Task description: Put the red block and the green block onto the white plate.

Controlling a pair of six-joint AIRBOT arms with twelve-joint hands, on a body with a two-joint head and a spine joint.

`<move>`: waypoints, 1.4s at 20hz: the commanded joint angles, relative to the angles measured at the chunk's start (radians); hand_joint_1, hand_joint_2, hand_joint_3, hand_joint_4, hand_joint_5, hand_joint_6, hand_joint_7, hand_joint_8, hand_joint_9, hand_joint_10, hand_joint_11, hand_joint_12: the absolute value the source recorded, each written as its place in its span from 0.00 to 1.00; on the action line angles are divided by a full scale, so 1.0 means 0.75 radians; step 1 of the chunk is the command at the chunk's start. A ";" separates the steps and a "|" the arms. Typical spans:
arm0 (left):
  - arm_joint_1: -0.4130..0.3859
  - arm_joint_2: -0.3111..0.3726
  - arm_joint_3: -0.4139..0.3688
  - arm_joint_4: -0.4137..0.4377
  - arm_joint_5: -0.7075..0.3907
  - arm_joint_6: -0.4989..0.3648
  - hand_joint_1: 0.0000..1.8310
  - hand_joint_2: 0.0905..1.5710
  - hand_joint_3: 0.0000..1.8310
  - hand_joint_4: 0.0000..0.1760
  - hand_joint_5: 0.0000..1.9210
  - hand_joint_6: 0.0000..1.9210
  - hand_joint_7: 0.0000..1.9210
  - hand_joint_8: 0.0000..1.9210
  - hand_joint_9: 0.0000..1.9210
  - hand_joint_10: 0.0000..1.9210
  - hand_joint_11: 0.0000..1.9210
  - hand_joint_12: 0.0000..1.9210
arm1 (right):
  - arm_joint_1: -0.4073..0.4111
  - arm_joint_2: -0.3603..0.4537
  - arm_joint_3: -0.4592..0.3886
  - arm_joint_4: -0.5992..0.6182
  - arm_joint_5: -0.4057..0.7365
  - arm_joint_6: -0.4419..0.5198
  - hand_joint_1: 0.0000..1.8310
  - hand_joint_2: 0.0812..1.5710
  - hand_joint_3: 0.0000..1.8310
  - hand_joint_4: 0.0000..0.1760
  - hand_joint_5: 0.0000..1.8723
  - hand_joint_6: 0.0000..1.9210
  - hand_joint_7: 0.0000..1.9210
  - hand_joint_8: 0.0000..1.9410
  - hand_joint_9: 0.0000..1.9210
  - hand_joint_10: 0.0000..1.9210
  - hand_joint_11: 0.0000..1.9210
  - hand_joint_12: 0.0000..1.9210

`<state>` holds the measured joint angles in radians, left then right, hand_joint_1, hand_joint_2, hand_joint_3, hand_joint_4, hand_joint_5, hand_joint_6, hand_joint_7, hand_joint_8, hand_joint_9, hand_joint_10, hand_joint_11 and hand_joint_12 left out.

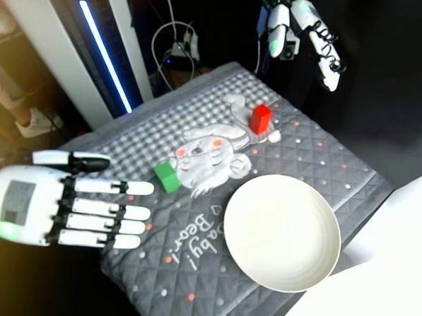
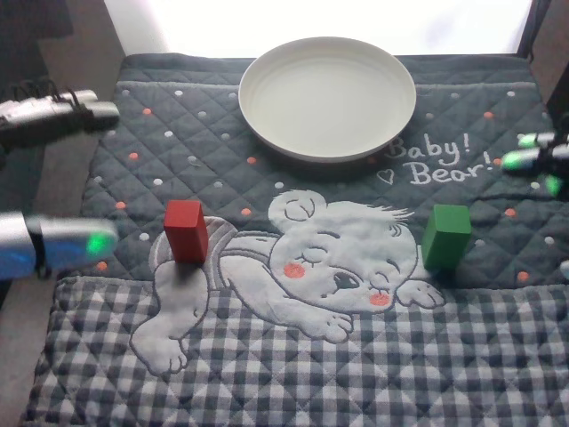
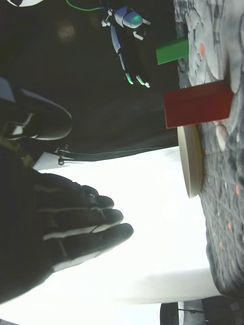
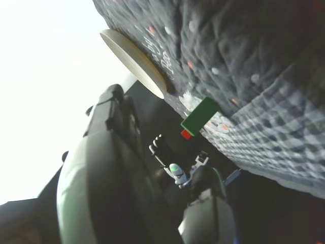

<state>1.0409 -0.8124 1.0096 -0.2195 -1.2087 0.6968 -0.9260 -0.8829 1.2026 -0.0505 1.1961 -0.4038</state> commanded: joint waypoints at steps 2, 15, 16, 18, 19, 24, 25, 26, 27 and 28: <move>-0.006 -0.003 0.008 -0.018 -0.155 -0.009 0.42 0.61 0.00 0.00 0.21 0.00 0.12 0.00 0.10 0.01 0.00 0.30 | 0.010 0.004 0.010 0.049 0.159 0.003 0.41 0.67 0.00 0.68 0.21 0.00 0.17 0.00 0.27 0.22 0.13 0.75; -0.321 -0.134 0.143 0.255 0.099 -0.052 0.48 0.51 0.00 0.17 0.19 0.00 0.12 0.00 0.10 0.00 0.00 0.39 | 0.113 -0.050 0.096 -0.022 0.210 0.054 0.46 0.58 0.00 0.99 0.12 0.00 0.09 0.00 0.07 0.00 0.00 0.32; -0.327 -0.132 0.144 0.269 0.102 -0.068 0.47 0.51 0.00 0.27 0.19 0.00 0.12 0.00 0.11 0.00 0.00 0.39 | 0.177 -0.061 0.099 -0.084 0.172 0.054 0.47 0.57 0.00 1.00 0.13 0.00 0.09 0.00 0.07 0.00 0.00 0.29; -0.330 -0.131 0.148 0.283 0.112 -0.086 0.45 0.50 0.00 0.12 0.18 0.00 0.10 0.00 0.09 0.00 0.00 0.37 | 0.265 -0.090 0.111 -0.178 0.117 0.054 0.47 0.53 0.00 1.00 0.13 0.00 0.09 0.00 0.07 0.00 0.00 0.27; -0.337 -0.132 0.151 0.293 0.125 -0.086 0.44 0.50 0.00 0.13 0.17 0.00 0.08 0.00 0.07 0.00 0.00 0.34 | 0.285 -0.099 0.115 -0.202 0.105 0.054 0.47 0.52 0.00 1.00 0.15 0.00 0.09 0.00 0.06 0.00 0.00 0.22; -0.388 -0.153 0.177 0.378 0.260 -0.095 0.49 0.55 0.00 0.00 0.13 0.00 0.09 0.00 0.10 0.00 0.00 0.38 | 0.409 -0.196 0.164 -0.319 -0.013 0.061 0.42 0.51 0.00 1.00 0.12 0.00 0.05 0.00 0.02 0.00 0.00 0.13; -0.401 -0.163 0.188 0.400 0.294 -0.102 0.48 0.55 0.00 0.21 0.14 0.00 0.08 0.00 0.08 0.00 0.00 0.31 | 0.416 -0.211 0.175 -0.328 -0.033 0.065 0.42 0.51 0.00 1.00 0.12 0.00 0.05 0.00 0.02 0.00 0.00 0.15; -0.416 -0.175 0.201 0.422 0.327 -0.108 0.48 0.53 0.00 0.29 0.17 0.00 0.13 0.00 0.12 0.01 0.00 0.38 | 0.417 -0.221 0.183 -0.328 -0.046 0.067 0.41 0.48 0.00 1.00 0.13 0.00 0.06 0.00 0.05 0.00 0.00 0.28; -0.428 -0.186 0.211 0.442 0.355 -0.114 0.47 0.51 0.00 0.33 0.18 0.00 0.14 0.00 0.14 0.01 0.00 0.42 | 0.417 -0.232 0.191 -0.328 -0.062 0.067 0.41 0.48 0.00 1.00 0.14 0.00 0.07 0.00 0.06 0.00 0.00 0.32; -0.439 -0.193 0.218 0.465 0.389 -0.117 0.48 0.51 0.00 0.25 0.19 0.00 0.14 0.00 0.14 0.01 0.00 0.45 | 0.417 -0.245 0.201 -0.328 -0.078 0.067 0.39 0.48 0.00 1.00 0.15 0.00 0.07 0.00 0.08 0.00 0.00 0.39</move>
<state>0.7200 -0.9588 1.1717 0.1440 -0.8078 0.6151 -0.6247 -1.0771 1.3518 -0.3355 1.0332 -0.3592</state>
